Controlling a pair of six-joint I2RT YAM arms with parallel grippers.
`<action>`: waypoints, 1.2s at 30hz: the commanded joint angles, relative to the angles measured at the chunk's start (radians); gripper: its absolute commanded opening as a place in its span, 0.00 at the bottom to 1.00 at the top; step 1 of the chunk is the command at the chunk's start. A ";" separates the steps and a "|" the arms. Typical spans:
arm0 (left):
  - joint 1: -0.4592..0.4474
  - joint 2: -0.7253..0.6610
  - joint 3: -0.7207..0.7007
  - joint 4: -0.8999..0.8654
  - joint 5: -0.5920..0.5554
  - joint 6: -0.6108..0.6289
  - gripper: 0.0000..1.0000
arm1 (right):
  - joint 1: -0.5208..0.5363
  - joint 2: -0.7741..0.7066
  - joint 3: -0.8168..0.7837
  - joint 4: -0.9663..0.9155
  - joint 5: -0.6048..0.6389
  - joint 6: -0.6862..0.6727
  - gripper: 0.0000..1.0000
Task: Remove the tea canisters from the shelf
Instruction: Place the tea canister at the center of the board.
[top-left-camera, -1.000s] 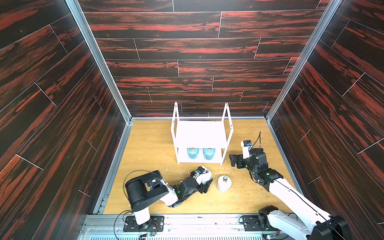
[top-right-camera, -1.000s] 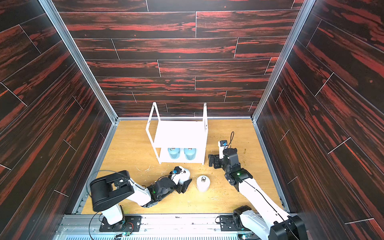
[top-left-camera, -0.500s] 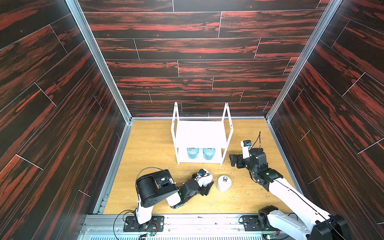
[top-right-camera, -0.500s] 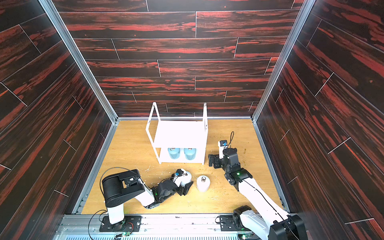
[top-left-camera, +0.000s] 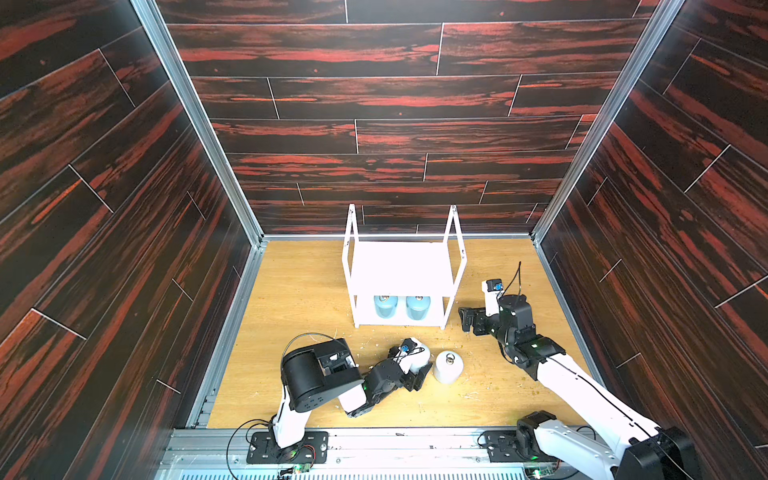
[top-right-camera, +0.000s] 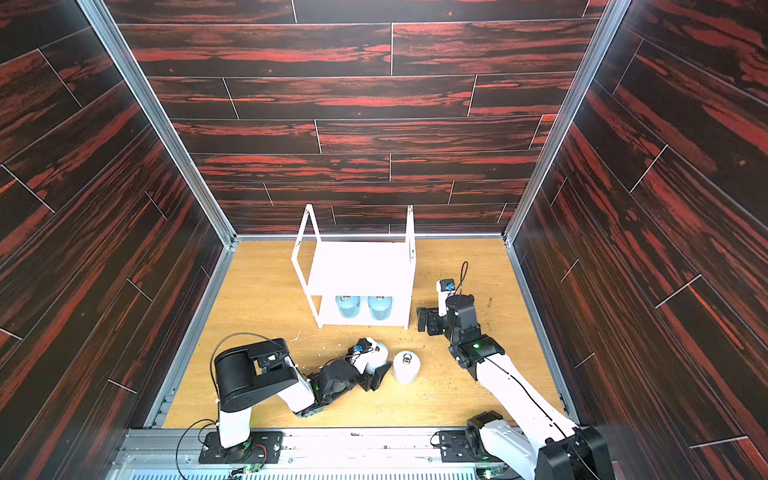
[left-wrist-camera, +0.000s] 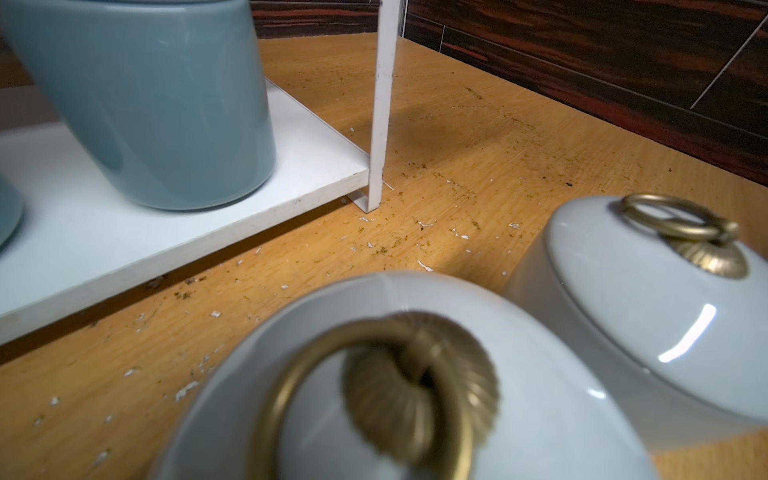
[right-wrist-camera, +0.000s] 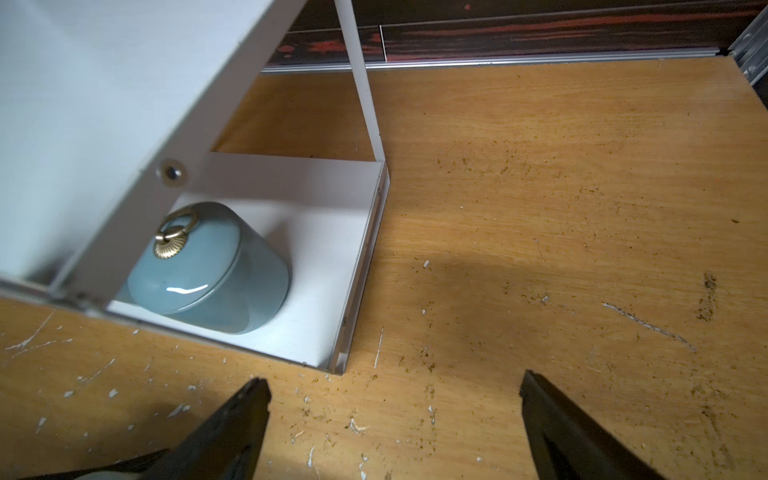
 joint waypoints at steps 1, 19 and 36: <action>-0.006 0.009 0.013 0.028 -0.004 0.012 0.79 | -0.006 0.013 0.031 0.005 -0.008 -0.008 0.98; -0.006 -0.007 0.012 -0.015 -0.004 0.017 0.91 | -0.010 0.040 0.040 0.014 -0.023 -0.013 0.98; -0.005 -0.107 -0.006 -0.144 -0.004 0.013 0.93 | -0.017 0.045 0.040 0.018 -0.031 -0.021 0.98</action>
